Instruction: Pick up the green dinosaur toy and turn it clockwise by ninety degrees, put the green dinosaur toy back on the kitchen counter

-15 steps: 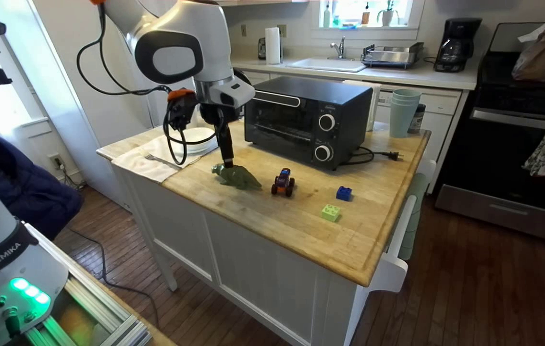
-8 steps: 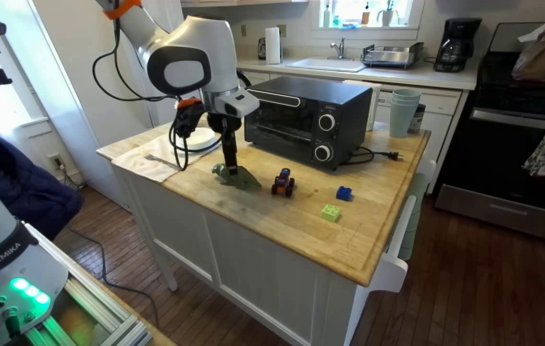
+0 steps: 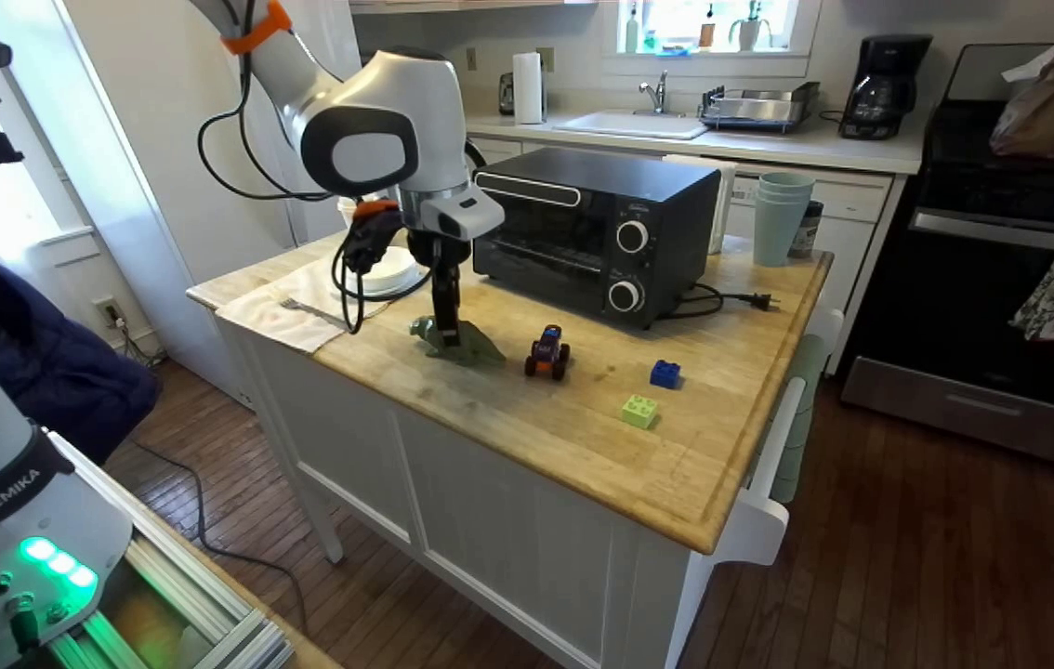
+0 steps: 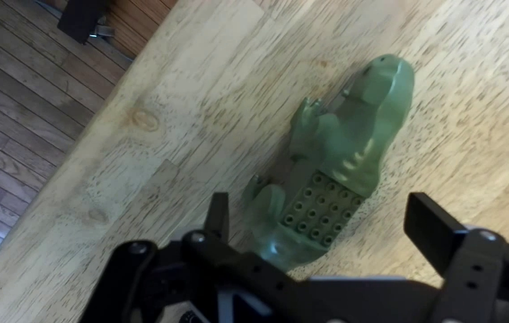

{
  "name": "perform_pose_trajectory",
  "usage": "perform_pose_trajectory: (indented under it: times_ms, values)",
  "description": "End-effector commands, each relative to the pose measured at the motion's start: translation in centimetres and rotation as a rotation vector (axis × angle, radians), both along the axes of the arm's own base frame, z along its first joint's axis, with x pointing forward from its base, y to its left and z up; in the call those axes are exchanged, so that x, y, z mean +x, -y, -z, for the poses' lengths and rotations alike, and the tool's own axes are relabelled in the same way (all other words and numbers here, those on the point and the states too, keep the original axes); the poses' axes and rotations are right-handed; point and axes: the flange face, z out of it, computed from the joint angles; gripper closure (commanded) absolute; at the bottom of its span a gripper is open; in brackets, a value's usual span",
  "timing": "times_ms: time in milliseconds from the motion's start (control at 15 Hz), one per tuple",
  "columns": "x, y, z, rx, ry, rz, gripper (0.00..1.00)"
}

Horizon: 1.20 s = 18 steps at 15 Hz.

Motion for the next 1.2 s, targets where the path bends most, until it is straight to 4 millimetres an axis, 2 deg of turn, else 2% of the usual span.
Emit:
perform_pose_trajectory:
  times_ms: [0,600,667,733,1133]
  values:
    - [1.0,-0.4,0.8,0.014,-0.012,0.037,0.00]
    - [2.1,-0.9,1.4,0.046,-0.009,0.156,0.00]
    - [2.3,-0.9,1.5,0.049,-0.010,0.171,0.11]
    - [2.4,-1.0,1.6,0.045,-0.007,0.187,0.26]
    - [2.9,-1.3,1.9,0.058,0.000,0.319,0.68]
